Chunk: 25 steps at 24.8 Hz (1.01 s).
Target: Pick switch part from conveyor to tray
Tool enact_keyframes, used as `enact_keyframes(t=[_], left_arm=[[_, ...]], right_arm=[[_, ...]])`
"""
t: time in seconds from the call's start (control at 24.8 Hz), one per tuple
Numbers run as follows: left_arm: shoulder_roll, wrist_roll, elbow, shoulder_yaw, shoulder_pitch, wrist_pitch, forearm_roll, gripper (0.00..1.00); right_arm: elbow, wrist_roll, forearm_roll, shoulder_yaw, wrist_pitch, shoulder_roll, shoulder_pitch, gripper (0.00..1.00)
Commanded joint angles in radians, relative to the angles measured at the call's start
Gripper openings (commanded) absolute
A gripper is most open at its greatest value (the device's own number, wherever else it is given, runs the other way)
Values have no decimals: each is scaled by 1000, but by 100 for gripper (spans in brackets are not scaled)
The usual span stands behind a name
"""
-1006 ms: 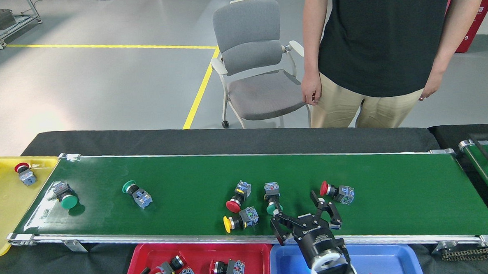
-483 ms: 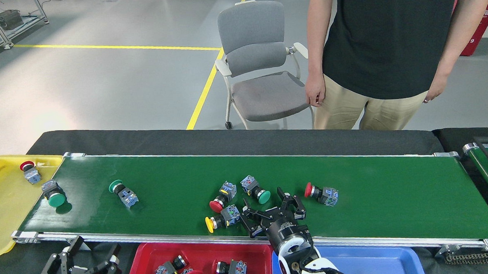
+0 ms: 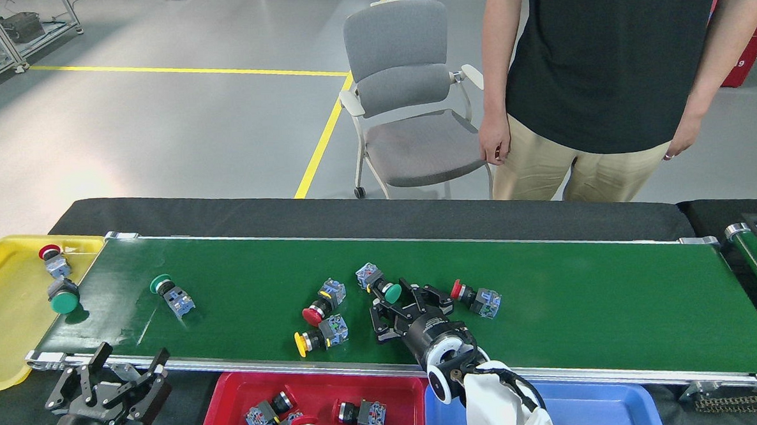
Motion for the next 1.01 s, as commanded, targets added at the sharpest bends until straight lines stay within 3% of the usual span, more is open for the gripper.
enact_keyframes(t=[0.0, 0.12, 0.2, 0.4, 0.56, 0.6, 0.64, 0.68, 0.72, 0.8, 0.85, 0.97], left_arm=[[18, -24, 49, -10, -50, 5, -5, 100], [40, -24, 139, -12, -118, 34, -19, 100], [51, -24, 181, -13, -144, 74, -31, 100], [86, -18, 306, -58, -229, 168, -48, 100], [100, -12, 420, -141, -318, 283, -48, 100], [101, -10, 458, -158, -346, 323, -48, 99], [101, -10, 495, -174, -375, 362, -48, 97], [101, -9, 526, -193, -398, 395, -48, 93], [101, -4, 547, -210, -415, 416, -46, 84], [104, 50, 573, -236, -430, 419, -43, 44], [104, 67, 575, -236, -430, 416, -43, 31], [107, 84, 575, -239, -424, 364, -43, 13]], right_arm=[[-13, 1, -12, -4, -31, 1, -30, 12], [-36, 1, -12, -4, -67, -5, -28, 12], [-115, 1, -12, -4, -120, -14, -7, 16], [-424, 42, -37, -12, -416, -169, 179, 21], [-545, 59, -58, -33, -623, -237, 308, 29], [-553, 67, -58, -36, -650, -240, 324, 46], [-548, 95, -58, -36, -643, -233, 329, 86], [-546, 128, -60, -39, -620, -227, 334, 99], [-546, 151, -60, -44, -606, -223, 340, 99], [-546, 157, -63, -75, -601, -217, 343, 99], [-548, 158, -67, -87, -600, -214, 343, 99], [-553, 162, -81, -121, -589, -194, 337, 99]])
